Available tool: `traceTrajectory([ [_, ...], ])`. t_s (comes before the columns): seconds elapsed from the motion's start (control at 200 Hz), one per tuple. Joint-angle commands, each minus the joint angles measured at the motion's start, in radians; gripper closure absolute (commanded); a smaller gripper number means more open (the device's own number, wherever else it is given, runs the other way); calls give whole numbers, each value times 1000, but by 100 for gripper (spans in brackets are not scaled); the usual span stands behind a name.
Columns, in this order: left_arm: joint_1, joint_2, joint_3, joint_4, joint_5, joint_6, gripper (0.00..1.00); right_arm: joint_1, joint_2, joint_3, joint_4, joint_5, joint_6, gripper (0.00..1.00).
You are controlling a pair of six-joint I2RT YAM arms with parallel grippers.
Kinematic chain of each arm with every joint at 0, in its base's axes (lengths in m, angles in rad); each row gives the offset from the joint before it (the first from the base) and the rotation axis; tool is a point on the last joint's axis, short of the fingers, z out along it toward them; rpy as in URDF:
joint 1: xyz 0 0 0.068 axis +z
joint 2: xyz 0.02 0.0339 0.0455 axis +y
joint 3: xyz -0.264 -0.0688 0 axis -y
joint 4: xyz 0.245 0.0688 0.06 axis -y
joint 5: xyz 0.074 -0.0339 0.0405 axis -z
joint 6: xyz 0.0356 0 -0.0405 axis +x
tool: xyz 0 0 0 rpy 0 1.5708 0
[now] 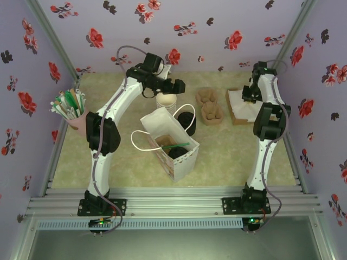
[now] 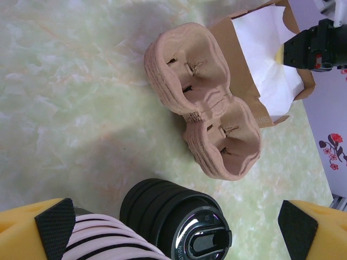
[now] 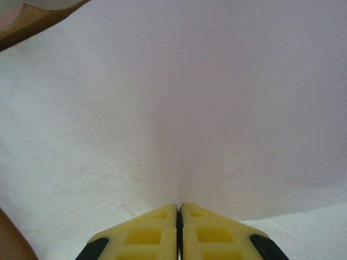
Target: Pack the takeout coffee
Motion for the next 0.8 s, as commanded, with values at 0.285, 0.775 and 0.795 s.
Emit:
traceTrajectory([
  [0.285,-8,19,31,-16,15,26,1,-4,-69,29,-39,10,11,92],
  [0.775,-8,-64,-49,57,14,17,1,-5,-232,-78,80,39,79,100],
  [0.795,-7,-64,-50,57,15,17,1,-4,-230,-79,79,38,78,100],
])
